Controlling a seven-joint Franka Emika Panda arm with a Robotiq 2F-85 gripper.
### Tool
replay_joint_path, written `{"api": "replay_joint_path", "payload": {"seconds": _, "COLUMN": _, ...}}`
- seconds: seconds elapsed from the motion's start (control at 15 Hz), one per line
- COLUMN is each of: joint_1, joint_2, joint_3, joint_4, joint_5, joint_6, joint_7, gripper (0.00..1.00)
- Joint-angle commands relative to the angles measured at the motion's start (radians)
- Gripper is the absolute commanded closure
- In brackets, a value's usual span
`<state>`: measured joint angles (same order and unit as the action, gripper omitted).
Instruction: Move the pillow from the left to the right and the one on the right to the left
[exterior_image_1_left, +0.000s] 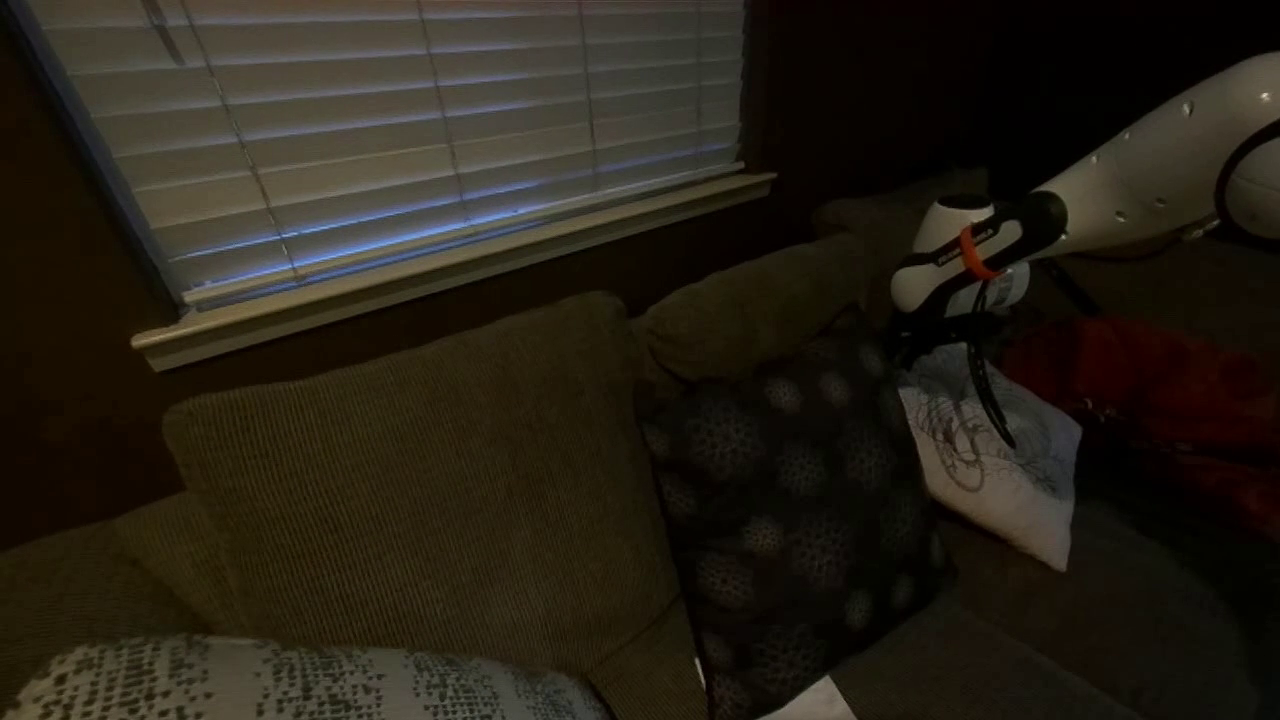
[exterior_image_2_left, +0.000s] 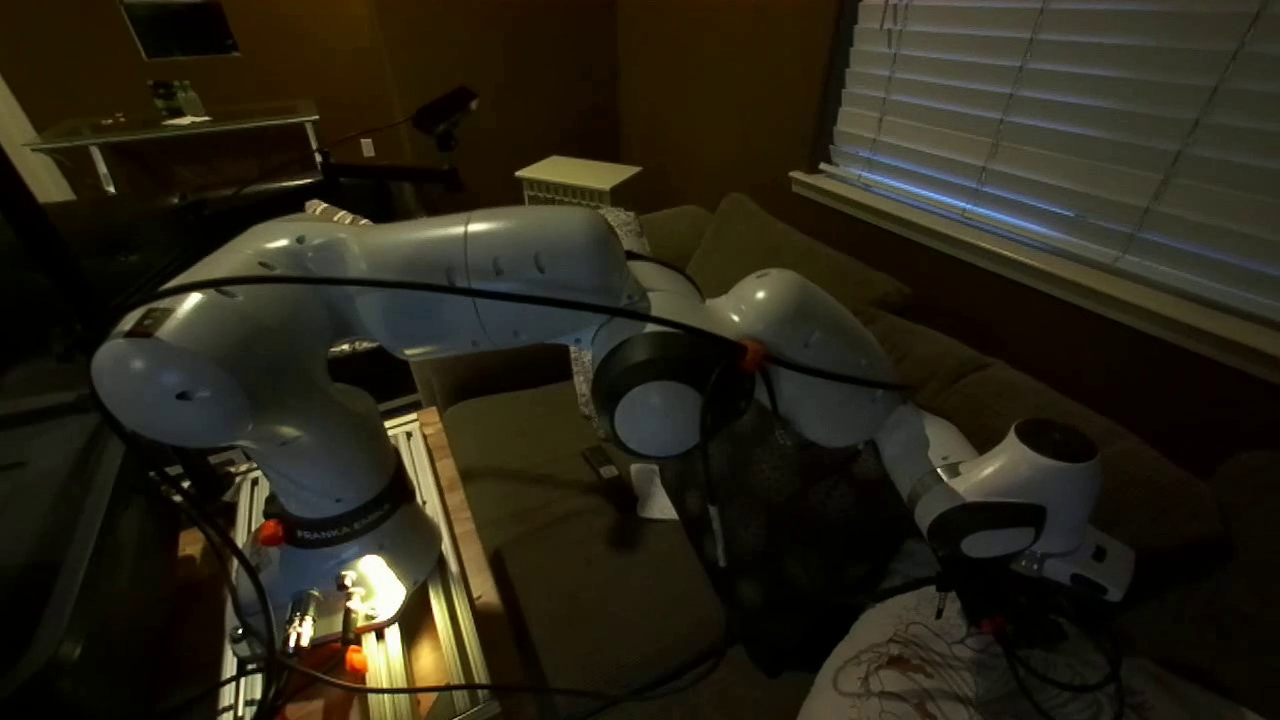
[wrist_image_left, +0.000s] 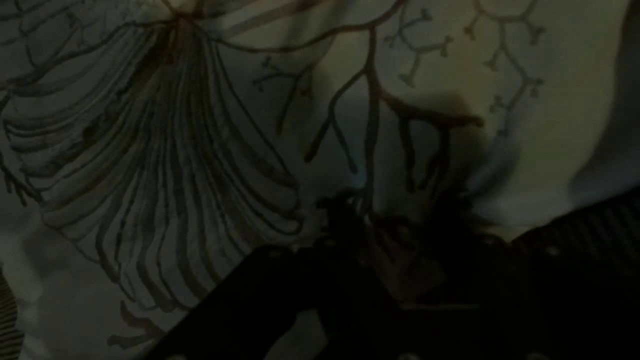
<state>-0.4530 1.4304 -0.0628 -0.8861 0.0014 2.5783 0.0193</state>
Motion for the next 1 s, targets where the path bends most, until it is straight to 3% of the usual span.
{"api": "replay_joint_path", "payload": {"seconds": 0.0, "joint_1": -0.009, "joint_2": -0.010, "joint_3": -0.007, "joint_4": 0.020, "joint_5": 0.002, "joint_6": -0.072, "joint_7": 0.010, "gripper": 0.84}}
{"api": "replay_joint_path", "payload": {"seconds": 0.13, "joint_1": -0.012, "joint_2": -0.045, "joint_3": -0.014, "joint_4": -0.014, "joint_5": 0.003, "joint_6": -0.079, "joint_7": 0.018, "gripper": 0.98}}
{"api": "replay_joint_path", "payload": {"seconds": 0.2, "joint_1": -0.017, "joint_2": -0.060, "joint_3": -0.013, "joint_4": -0.029, "joint_5": 0.005, "joint_6": -0.074, "joint_7": 0.015, "gripper": 1.00}}
{"api": "replay_joint_path", "payload": {"seconds": 0.47, "joint_1": -0.008, "joint_2": -0.146, "joint_3": -0.061, "joint_4": -0.130, "joint_5": -0.005, "joint_6": -0.055, "joint_7": 0.073, "gripper": 0.99}}
{"api": "replay_joint_path", "payload": {"seconds": 0.93, "joint_1": 0.064, "joint_2": -0.361, "joint_3": -0.140, "joint_4": -0.434, "joint_5": -0.016, "joint_6": -0.005, "joint_7": 0.182, "gripper": 0.99}}
